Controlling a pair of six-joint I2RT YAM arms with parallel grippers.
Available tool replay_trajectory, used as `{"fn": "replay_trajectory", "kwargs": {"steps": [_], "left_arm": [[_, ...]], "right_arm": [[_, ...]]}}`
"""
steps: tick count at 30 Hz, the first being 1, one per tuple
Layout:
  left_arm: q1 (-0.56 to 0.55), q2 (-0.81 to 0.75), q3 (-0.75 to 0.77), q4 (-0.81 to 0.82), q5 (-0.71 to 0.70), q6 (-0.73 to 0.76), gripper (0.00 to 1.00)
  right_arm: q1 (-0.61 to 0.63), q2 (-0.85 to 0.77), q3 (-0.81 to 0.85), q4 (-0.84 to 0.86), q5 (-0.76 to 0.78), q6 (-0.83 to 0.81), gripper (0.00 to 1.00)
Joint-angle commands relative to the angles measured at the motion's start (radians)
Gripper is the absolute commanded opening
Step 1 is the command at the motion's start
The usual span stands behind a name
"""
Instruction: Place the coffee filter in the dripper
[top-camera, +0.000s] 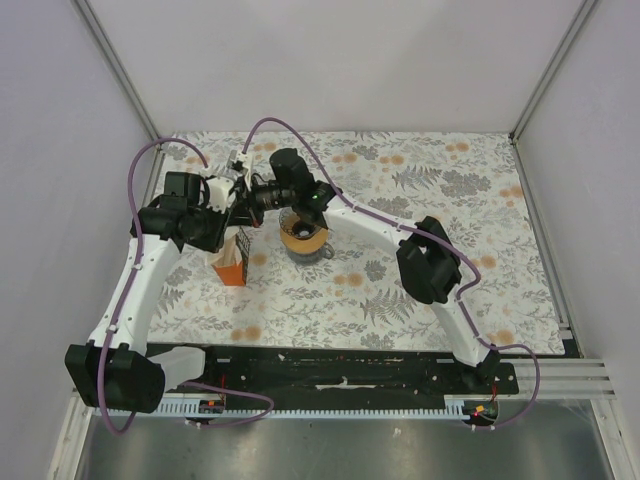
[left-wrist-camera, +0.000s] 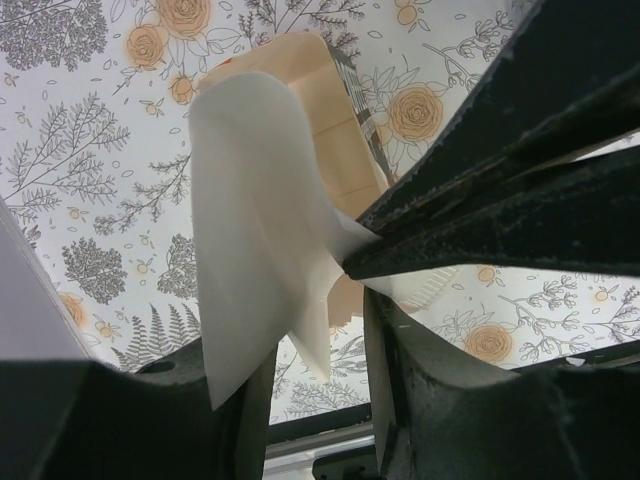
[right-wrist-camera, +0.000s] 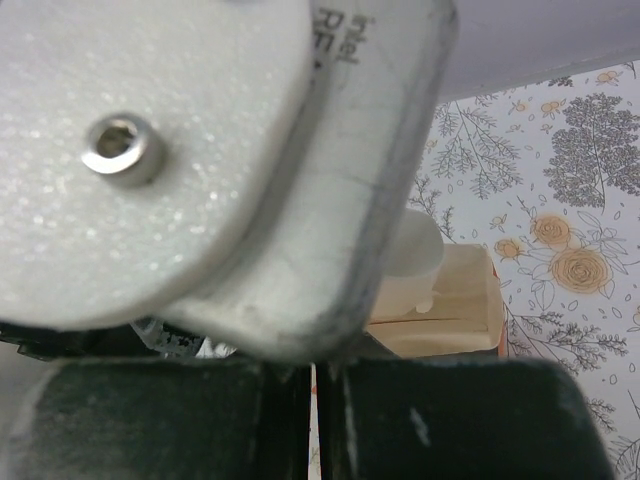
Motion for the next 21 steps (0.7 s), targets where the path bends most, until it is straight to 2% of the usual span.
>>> {"fn": "replay_trajectory", "kwargs": {"steps": [1, 6, 17, 21], "left_arm": [[-0.015, -0.025, 0.015, -0.033, 0.085, 0.074, 0.47], [-0.014, -0.026, 0.022, -0.035, 0.111, 0.070, 0.49], [-0.014, -0.034, 0.031, -0.026, 0.091, 0.071, 0.64], [-0.012, -0.031, 0.023, -0.010, 0.075, 0.070, 0.67]], "right_arm": [[-0.003, -0.076, -0.010, 0.022, 0.035, -0.023, 0.00], [-0.014, -0.102, -0.033, 0.017, 0.043, -0.030, 0.00], [-0.031, -0.168, -0.083, 0.010, 0.070, -0.055, 0.00], [-0.032, -0.177, -0.089, 0.004, 0.080, -0.063, 0.00]]}}
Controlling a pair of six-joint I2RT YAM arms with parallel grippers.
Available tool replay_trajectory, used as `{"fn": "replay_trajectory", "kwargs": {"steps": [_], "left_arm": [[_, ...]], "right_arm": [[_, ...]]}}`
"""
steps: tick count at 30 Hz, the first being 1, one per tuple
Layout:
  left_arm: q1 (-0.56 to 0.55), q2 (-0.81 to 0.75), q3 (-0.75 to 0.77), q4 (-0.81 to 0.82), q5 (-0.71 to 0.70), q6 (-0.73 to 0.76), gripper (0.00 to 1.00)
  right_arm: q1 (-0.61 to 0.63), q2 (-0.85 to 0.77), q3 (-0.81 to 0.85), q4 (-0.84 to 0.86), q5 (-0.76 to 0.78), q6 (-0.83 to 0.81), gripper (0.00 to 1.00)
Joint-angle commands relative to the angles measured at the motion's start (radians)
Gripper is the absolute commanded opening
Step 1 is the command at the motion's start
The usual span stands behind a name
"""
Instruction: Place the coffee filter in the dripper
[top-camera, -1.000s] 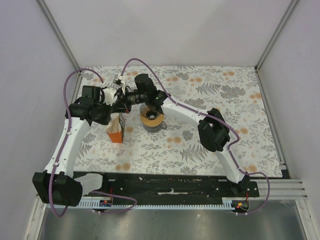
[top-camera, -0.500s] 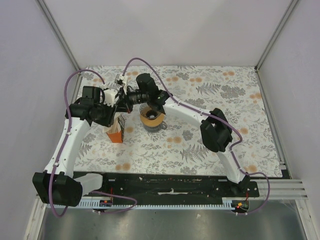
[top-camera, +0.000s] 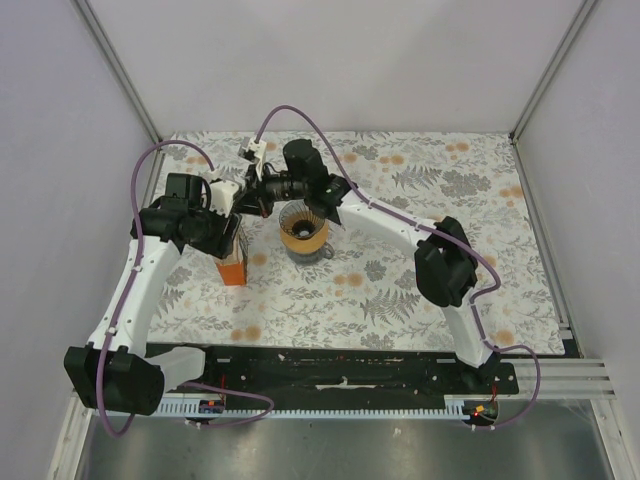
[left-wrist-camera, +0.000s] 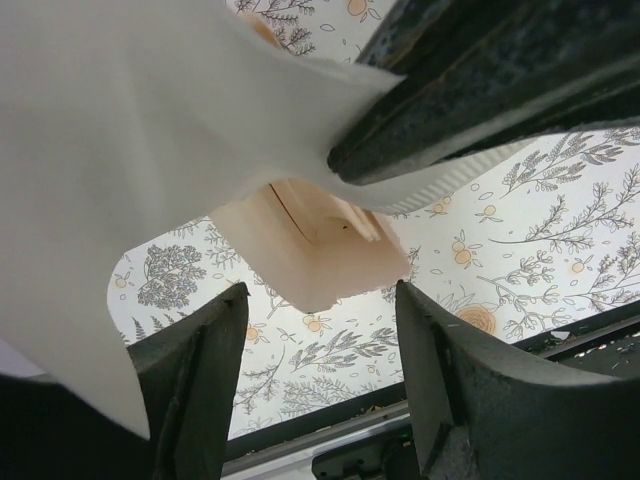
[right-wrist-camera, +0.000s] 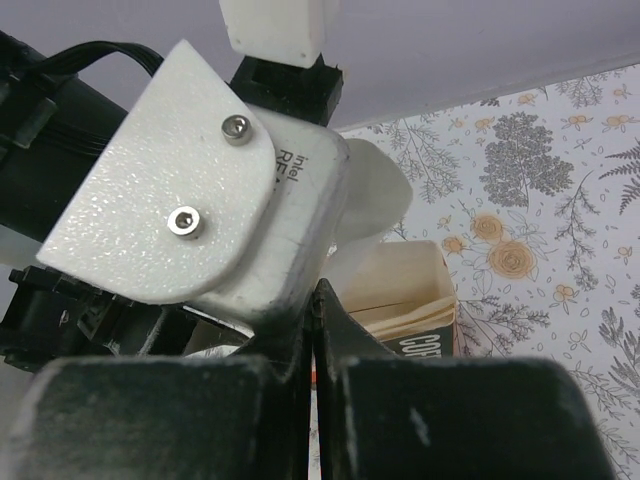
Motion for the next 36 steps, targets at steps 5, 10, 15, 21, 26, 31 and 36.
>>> {"fn": "replay_trajectory", "kwargs": {"steps": [5, 10, 15, 21, 26, 31, 36], "left_arm": [[-0.003, -0.023, 0.033, 0.022, 0.009, 0.031, 0.68], [0.000, -0.038, 0.125, -0.038, 0.112, 0.027, 0.70], [-0.001, -0.058, 0.262, -0.145, 0.328, 0.062, 0.71], [0.000, -0.061, 0.363, -0.221, 0.463, 0.130, 0.70], [-0.001, -0.054, 0.440, -0.205, 0.476, 0.068, 0.66], [0.000, -0.040, 0.518, -0.225, 0.529, 0.074, 0.66], [-0.001, -0.026, 0.541, -0.227, 0.566, 0.045, 0.66]], "right_arm": [[-0.008, -0.084, -0.011, 0.002, 0.027, -0.045, 0.00], [-0.016, -0.130, -0.010, -0.038, 0.044, -0.085, 0.00], [-0.030, -0.231, -0.051, -0.099, 0.091, -0.169, 0.00], [-0.048, -0.369, -0.111, -0.194, 0.093, -0.289, 0.00], [-0.051, -0.524, -0.223, -0.257, 0.074, -0.440, 0.00], [-0.051, -0.667, -0.325, -0.361, 0.088, -0.637, 0.00], [-0.050, -0.829, -0.477, -0.383, 0.034, -0.842, 0.00]]}}
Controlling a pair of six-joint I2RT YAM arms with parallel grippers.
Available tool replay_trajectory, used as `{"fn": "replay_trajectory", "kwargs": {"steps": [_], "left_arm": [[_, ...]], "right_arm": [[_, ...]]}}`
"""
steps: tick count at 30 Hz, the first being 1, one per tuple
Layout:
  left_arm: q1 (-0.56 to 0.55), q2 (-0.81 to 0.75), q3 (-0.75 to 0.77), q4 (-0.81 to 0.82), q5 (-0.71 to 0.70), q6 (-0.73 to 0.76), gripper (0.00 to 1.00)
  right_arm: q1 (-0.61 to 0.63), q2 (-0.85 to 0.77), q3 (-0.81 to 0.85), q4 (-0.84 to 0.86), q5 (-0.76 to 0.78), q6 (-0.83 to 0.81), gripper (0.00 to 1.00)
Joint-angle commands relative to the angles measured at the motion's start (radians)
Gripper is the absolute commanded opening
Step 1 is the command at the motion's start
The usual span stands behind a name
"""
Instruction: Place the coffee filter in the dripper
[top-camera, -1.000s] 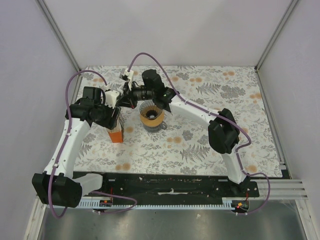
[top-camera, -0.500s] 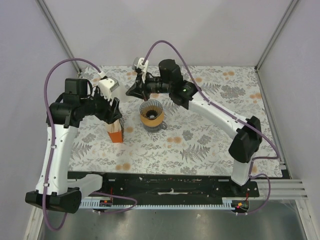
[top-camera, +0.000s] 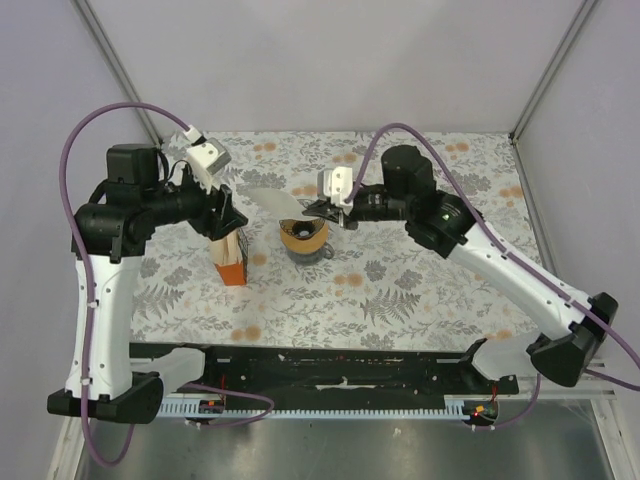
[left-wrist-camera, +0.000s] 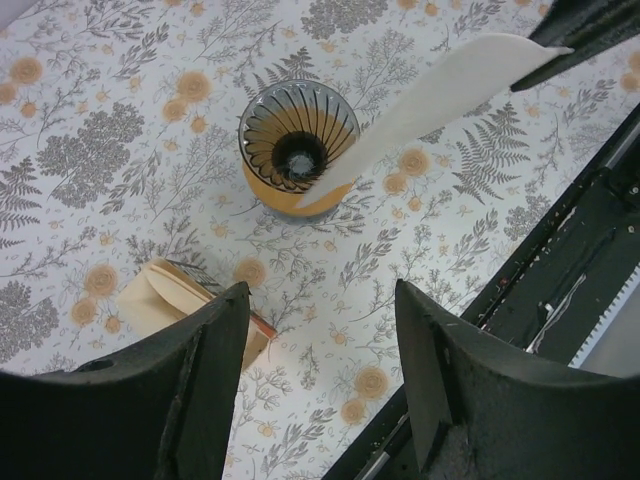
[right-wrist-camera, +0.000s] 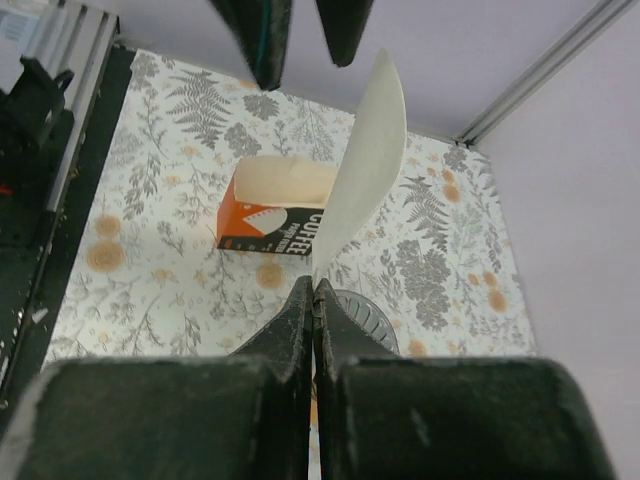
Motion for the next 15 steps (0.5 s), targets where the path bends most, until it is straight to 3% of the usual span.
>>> {"fn": "replay_trajectory", "kwargs": {"steps": [1, 8, 15], "left_arm": [[0.000, 0.015, 0.039, -0.006, 0.074, -0.037, 0.66], [-0.001, 0.046, 0.014, 0.109, 0.031, -0.195, 0.69], [-0.001, 0.118, -0.010, 0.141, 0.256, -0.326, 0.77]], "right_arm": [[0.005, -0.139, -0.112, -0.037, -0.046, -0.248, 0.00], [0.065, -0.261, -0.244, -0.008, 0.043, -0.554, 0.00], [0.123, -0.301, -0.304, 0.063, 0.189, -0.854, 0.00]]}}
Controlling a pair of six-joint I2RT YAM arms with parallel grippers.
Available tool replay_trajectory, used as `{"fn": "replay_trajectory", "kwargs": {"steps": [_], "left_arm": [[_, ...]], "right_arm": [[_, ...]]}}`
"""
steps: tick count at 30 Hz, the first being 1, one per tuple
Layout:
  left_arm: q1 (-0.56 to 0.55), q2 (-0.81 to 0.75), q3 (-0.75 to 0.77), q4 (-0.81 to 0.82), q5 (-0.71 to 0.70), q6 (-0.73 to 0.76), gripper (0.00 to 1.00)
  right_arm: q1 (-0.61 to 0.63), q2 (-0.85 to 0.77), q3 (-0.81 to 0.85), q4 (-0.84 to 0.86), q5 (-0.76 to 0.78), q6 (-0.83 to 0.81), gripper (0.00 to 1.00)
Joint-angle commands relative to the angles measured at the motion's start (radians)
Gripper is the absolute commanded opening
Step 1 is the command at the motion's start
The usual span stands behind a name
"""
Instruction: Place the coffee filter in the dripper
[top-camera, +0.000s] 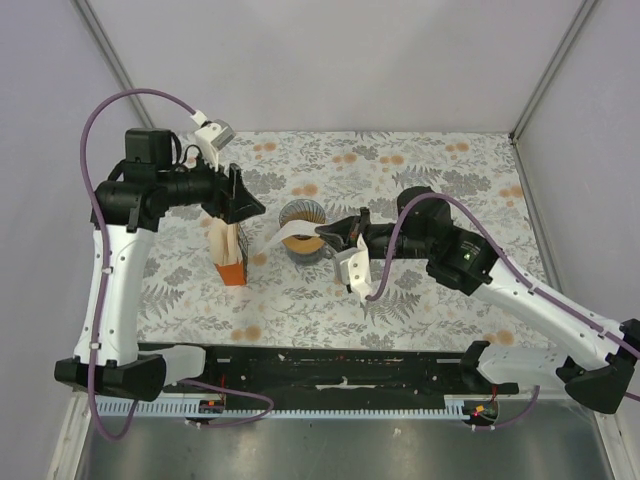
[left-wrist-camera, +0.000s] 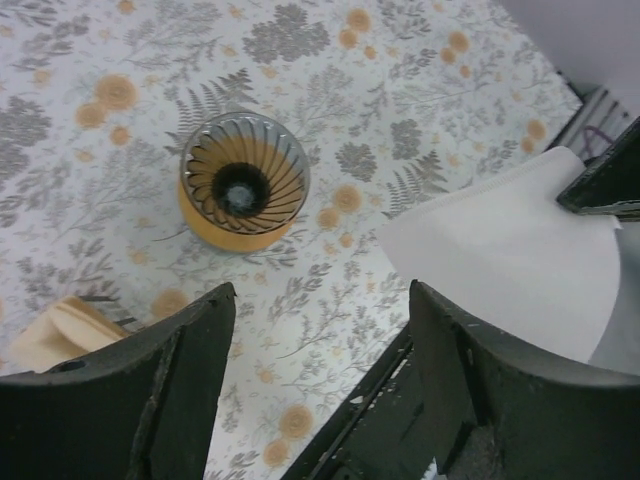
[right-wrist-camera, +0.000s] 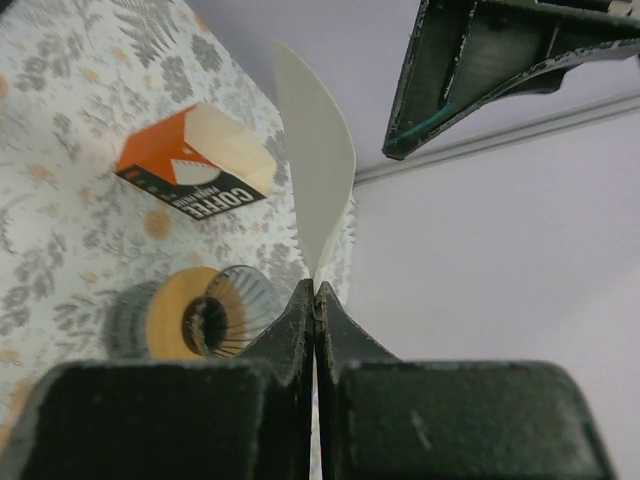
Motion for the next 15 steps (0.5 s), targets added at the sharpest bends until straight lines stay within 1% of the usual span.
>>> {"fn": "replay_trajectory", "kwargs": {"steps": [1, 4, 5, 10, 15], "left_arm": [[-0.004, 0.029, -0.030, 0.060, 0.183, -0.135, 0.79], [-0.013, 0.032, -0.068, 0.083, 0.255, -0.170, 0.87], [-0.020, 0.026, -0.091, 0.101, 0.271, -0.184, 0.88], [-0.029, 0.017, -0.165, 0.205, 0.409, -0.289, 0.91], [-0.049, 0.006, -0.227, 0.314, 0.466, -0.385, 0.92]], "right_arm": [[0.031, -0.026, -0.020, 0.081, 0.145, -0.270, 0.00], [0.050, -0.035, -0.051, 0.156, 0.210, -0.333, 0.00], [0.051, -0.041, -0.060, 0.181, 0.217, -0.350, 0.00], [0.070, -0.030, -0.066, 0.215, 0.234, -0.402, 0.00], [0.083, 0.000, -0.062, 0.230, 0.242, -0.443, 0.00]]}}
